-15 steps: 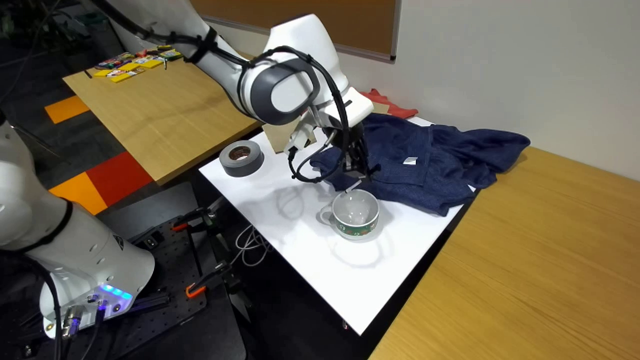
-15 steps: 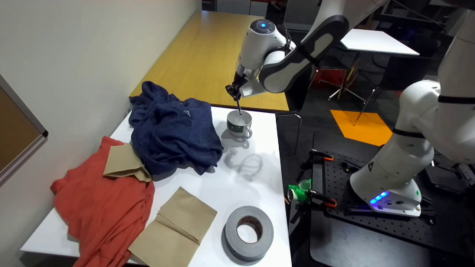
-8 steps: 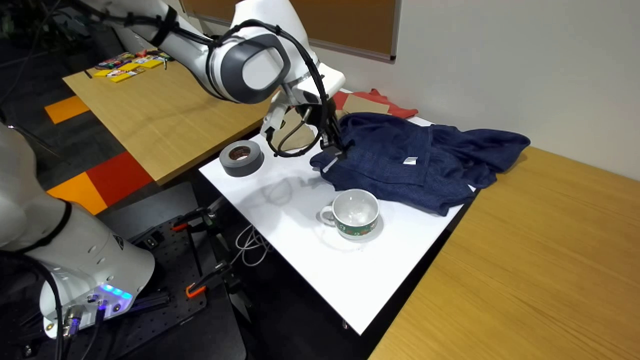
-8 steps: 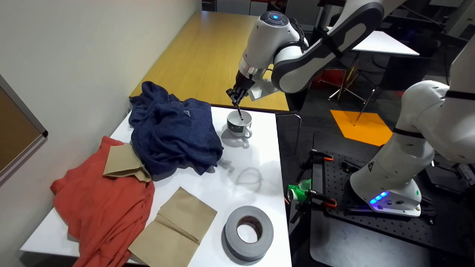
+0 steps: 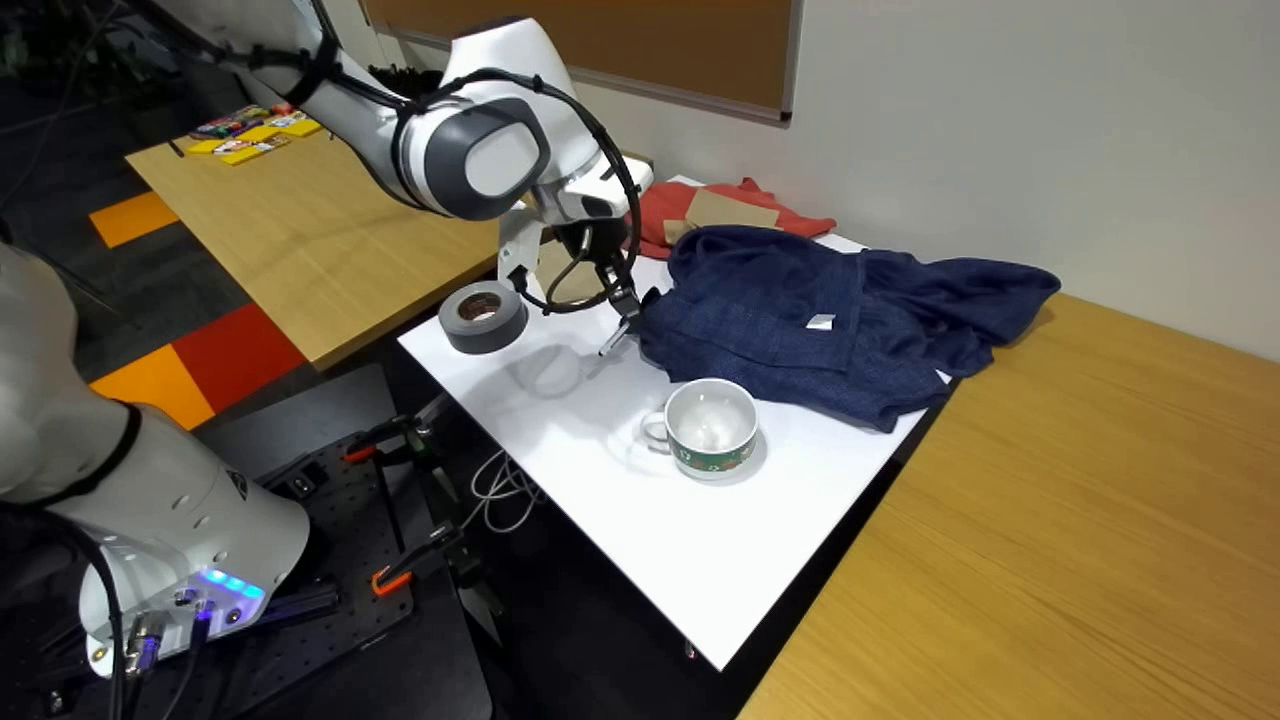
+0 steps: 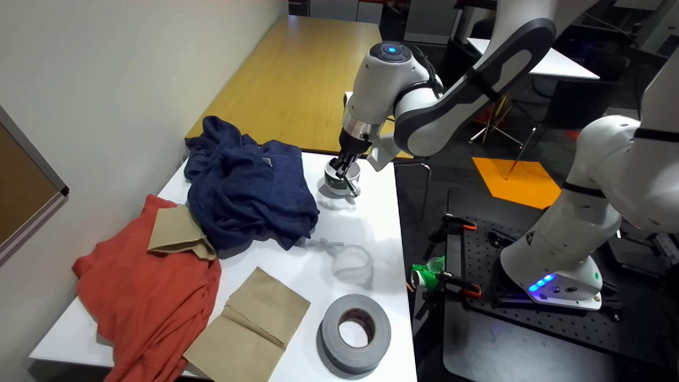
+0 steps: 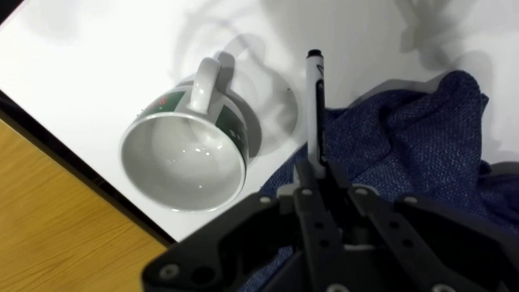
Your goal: Take the black marker out of the mug and put it on the table
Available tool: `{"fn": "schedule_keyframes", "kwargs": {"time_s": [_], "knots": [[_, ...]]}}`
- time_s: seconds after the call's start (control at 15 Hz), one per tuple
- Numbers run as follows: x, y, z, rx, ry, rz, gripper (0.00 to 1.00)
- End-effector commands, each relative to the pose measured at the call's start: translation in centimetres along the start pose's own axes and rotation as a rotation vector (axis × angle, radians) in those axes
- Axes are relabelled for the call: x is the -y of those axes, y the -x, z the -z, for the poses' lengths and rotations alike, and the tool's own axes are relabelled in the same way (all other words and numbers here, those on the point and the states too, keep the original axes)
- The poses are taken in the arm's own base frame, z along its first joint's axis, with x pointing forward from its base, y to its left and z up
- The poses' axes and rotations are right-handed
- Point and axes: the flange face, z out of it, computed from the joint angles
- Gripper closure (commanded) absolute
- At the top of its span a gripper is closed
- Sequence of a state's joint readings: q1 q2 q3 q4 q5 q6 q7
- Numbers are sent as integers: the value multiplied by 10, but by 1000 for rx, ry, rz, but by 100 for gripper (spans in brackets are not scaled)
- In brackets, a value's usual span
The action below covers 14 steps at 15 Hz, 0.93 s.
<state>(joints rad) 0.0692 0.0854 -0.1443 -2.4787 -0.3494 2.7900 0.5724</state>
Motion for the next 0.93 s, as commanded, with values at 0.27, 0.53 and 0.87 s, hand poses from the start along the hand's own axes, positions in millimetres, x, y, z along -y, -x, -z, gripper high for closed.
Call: {"fn": "schedule_keyframes", "kwargs": {"time_s": [0.27,0.53,0.87], "knots": [[0,16,-60,162,37,123,97],[2,21,-87,213,36,170,97],[7,23,-102,239,43,220,97]]}}
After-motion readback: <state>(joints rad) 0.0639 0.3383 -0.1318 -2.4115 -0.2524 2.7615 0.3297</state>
